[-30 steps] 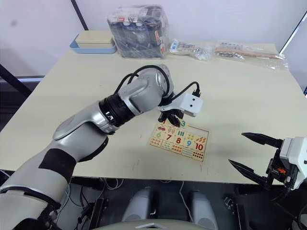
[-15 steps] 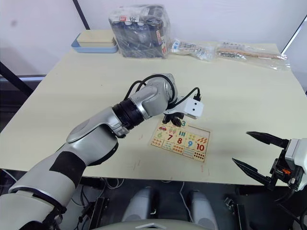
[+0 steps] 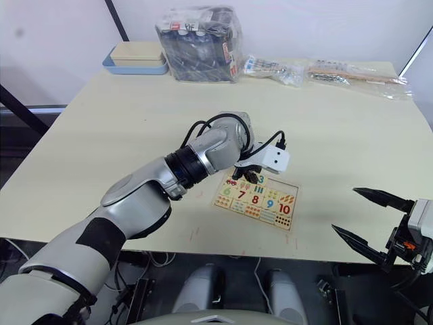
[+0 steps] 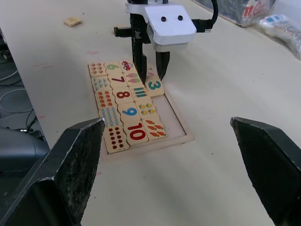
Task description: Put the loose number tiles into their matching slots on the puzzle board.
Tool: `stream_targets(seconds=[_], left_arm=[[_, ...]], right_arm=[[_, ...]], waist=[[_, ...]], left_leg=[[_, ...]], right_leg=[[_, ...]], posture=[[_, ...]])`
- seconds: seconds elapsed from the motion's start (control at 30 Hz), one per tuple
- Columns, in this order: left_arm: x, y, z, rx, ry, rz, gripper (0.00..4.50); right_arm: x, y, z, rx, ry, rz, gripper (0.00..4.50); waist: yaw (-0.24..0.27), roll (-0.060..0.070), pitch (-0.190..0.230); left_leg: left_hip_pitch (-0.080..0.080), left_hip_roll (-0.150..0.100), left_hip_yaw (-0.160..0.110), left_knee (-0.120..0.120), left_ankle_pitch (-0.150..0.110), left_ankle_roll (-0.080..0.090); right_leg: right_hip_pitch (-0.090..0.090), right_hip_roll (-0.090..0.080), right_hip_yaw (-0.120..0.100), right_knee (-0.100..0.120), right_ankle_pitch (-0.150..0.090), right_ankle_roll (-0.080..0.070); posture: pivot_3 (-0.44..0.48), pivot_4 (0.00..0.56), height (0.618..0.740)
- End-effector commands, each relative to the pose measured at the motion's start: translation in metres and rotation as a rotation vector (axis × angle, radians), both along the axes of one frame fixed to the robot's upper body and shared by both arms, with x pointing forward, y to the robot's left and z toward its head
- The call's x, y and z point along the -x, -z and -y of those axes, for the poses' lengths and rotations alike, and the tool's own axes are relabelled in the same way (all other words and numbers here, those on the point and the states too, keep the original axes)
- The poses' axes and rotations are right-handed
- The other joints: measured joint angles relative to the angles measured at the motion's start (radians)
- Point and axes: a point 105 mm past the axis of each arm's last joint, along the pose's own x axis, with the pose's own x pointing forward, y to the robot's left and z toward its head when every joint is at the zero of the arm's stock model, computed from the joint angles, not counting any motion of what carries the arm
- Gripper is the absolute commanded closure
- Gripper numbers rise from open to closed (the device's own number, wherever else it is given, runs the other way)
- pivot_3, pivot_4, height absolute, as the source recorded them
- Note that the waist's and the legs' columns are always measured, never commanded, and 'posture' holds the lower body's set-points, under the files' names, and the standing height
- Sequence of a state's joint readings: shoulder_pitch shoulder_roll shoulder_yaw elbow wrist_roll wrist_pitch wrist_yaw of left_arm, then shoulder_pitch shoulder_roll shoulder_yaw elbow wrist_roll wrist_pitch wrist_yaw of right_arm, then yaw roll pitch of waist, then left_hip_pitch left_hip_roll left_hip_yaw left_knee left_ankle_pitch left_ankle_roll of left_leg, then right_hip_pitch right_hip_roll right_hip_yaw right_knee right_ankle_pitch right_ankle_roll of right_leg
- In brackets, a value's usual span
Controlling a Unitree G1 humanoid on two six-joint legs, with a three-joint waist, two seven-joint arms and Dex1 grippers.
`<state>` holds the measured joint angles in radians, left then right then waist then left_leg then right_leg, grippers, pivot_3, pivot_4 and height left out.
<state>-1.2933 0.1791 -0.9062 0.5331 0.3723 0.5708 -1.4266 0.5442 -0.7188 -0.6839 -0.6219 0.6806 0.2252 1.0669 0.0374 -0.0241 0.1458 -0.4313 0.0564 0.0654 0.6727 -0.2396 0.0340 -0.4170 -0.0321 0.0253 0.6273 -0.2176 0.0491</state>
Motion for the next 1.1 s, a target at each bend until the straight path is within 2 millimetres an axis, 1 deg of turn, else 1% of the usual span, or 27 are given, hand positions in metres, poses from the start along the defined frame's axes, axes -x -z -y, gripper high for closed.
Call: stream_targets(seconds=[0.03,0.33,0.77,1.1], left_arm=[[-0.0005,-0.0074,0.007,0.036,0.003,0.017,3.57],[-0.0002,-0.0054,0.0078,0.033,0.01,0.015,3.57],[-0.0039,-0.0061,0.0038,0.029,0.0,0.022,3.57],[-0.0003,-0.0056,0.0058,0.037,0.01,0.006,3.57]], right_arm=[[0.0027,-0.0091,-0.0018,0.01,0.002,0.046,0.0],[0.0038,-0.0089,-0.002,0.007,0.009,0.046,0.0],[0.0029,-0.0071,-0.0037,0.002,0.008,0.045,0.0],[0.0031,-0.0071,-0.0049,0.001,0.008,0.045,0.0]], waist=[[0.0,0.0,0.0],[0.0,0.0,0.0],[0.0,0.001,0.0],[0.0,0.001,0.0]], left_leg=[[0.0,0.0,0.0,0.0,0.0,0.0],[0.0,0.0,0.0,0.0,0.0,0.0],[0.0,0.0,0.0,0.0,0.0,0.0],[0.0,0.0,0.0,0.001,0.0,0.0]], right_leg=[[0.0,0.0,0.0,0.0,0.0,0.0],[0.0,0.0,0.0,0.0,0.0,0.0],[0.0,0.0,0.0,0.001,0.0,0.0],[0.0,0.0,0.0,0.001,0.0,0.0]], posture=[[0.0,0.15,0.74],[0.0,0.15,0.74],[0.0,0.15,0.74],[0.0,0.15,0.74]])
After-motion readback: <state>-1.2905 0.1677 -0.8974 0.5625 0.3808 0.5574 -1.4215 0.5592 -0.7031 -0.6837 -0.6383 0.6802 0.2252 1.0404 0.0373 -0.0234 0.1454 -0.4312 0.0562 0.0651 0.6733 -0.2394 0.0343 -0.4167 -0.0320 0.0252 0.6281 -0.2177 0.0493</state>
